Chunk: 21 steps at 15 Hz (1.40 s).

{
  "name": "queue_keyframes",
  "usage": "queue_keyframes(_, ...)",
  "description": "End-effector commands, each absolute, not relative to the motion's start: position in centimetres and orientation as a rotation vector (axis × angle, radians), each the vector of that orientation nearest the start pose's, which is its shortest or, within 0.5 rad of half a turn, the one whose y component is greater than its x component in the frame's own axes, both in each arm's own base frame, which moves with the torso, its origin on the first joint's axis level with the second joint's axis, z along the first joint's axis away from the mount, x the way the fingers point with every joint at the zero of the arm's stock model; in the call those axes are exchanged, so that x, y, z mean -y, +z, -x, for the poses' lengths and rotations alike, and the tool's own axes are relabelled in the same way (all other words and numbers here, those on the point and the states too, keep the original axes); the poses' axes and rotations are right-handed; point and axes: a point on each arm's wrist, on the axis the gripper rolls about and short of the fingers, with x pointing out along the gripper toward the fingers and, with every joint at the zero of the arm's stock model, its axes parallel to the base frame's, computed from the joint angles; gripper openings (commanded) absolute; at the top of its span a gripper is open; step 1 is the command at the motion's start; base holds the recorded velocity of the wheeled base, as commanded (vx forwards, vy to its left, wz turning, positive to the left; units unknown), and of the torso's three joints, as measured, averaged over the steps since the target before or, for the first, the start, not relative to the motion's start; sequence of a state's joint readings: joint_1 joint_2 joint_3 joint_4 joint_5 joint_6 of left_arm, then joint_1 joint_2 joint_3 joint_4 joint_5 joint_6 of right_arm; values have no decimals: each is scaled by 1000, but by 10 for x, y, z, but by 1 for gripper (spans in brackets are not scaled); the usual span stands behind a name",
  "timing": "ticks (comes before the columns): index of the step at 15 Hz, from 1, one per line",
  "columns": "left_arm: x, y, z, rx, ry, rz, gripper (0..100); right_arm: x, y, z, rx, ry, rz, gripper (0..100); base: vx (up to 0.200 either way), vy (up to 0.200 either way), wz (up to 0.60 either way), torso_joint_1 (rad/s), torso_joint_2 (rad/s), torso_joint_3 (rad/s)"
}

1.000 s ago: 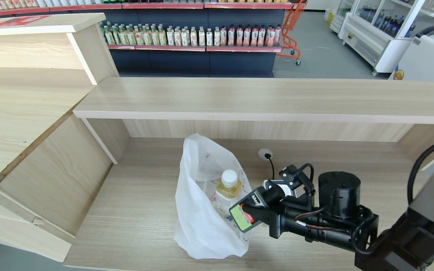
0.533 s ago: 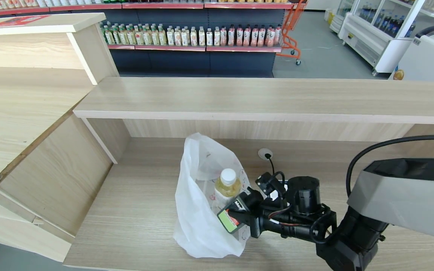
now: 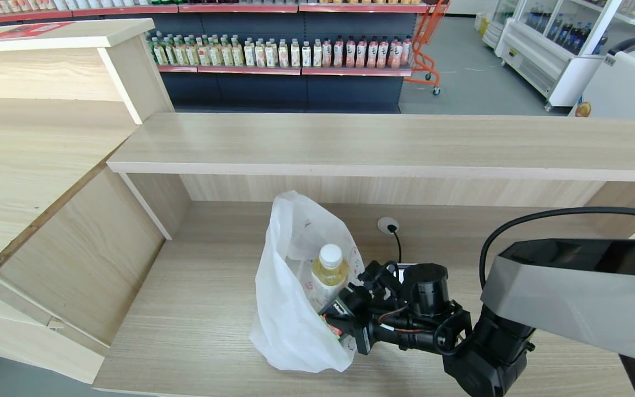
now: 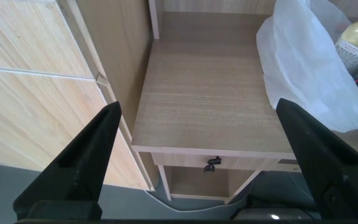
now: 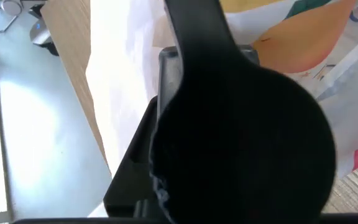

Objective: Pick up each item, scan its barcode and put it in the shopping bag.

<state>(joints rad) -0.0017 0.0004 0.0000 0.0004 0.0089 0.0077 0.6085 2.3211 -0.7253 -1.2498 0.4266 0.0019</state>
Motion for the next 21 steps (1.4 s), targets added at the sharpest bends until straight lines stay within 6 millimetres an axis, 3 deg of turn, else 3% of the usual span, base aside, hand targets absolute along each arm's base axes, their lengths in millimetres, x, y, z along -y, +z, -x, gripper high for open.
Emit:
queue_keyframes(1,0,75,23,0,8,-8,100,-220,10,-298,-358,1026,30,100,0,0,0,0,0,0)
queue_keyframes(8,0,75,23,0,8,-8,100,-222,37,-291,-376,1036,-125,100,0,0,0,0,0,0)
queue_keyframes(14,0,75,23,0,8,-8,100,-204,54,-273,-444,998,-241,100,0,0,0,0,0,0)
queue_keyframes(16,0,75,23,0,8,-8,100,-190,81,-257,-496,962,-337,100,0,0,0,0,0,0)
queue_keyframes(19,0,75,23,0,8,-8,100,-165,111,-240,-488,923,-350,100,0,0,0,0,0,0)
queue_keyframes(21,0,75,23,0,8,-8,100,-126,141,-214,-415,869,-345,100,0,0,0,0,0,0)
